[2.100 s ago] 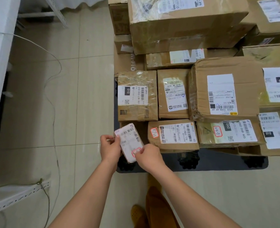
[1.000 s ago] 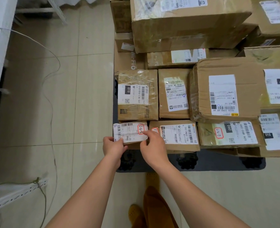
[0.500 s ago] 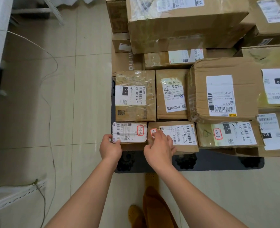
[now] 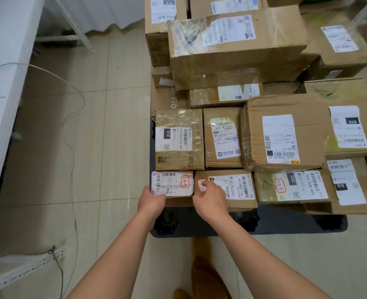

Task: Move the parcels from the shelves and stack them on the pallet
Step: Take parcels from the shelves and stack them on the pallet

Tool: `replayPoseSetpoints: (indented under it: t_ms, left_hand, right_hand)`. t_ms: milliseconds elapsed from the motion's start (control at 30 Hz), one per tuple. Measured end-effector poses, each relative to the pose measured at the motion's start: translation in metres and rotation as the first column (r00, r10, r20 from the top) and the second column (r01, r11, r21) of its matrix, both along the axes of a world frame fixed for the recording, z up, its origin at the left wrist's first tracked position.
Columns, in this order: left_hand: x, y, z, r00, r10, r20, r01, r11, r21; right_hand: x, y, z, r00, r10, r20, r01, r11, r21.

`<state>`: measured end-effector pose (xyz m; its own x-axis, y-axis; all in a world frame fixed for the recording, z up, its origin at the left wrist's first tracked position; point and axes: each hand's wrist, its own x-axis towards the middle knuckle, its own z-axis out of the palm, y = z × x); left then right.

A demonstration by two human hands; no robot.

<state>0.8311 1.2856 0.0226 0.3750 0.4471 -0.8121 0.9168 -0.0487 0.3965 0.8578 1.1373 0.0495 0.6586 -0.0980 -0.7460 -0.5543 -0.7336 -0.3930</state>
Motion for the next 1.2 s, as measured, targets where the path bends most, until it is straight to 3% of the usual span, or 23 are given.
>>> replayPoseSetpoints:
  t_ms: [233,500,733,1000,1200]
  left_hand:
    - [0.010,0.005,0.046,1.000,0.020,-0.008,-0.020,0.999,-0.039]
    - [0.004,0.005,0.122,0.995,-0.044,0.094,0.048,0.998,-0.047]
    - [-0.030,-0.017,0.197,0.970,-0.113,0.215,0.131,0.989,-0.072]
    - [-0.083,-0.080,0.289,0.870,-0.311,0.382,0.367,0.927,-0.081]
    - [-0.106,-0.178,0.340,0.762,-0.467,0.449,0.544,0.837,-0.054]
  right_hand:
    - [-0.001,0.004,0.039,0.999,-0.021,0.026,0.020,0.998,0.054]
    - [-0.009,0.003,0.111,0.990,-0.019,0.141,0.007,0.996,0.088]
    - [-0.052,-0.019,0.181,0.957,-0.111,0.267,0.075,0.987,0.142]
    - [-0.138,-0.083,0.265,0.876,-0.261,0.407,0.196,0.961,0.194]
    - [-0.199,-0.185,0.318,0.790,-0.394,0.469,0.323,0.919,0.227]
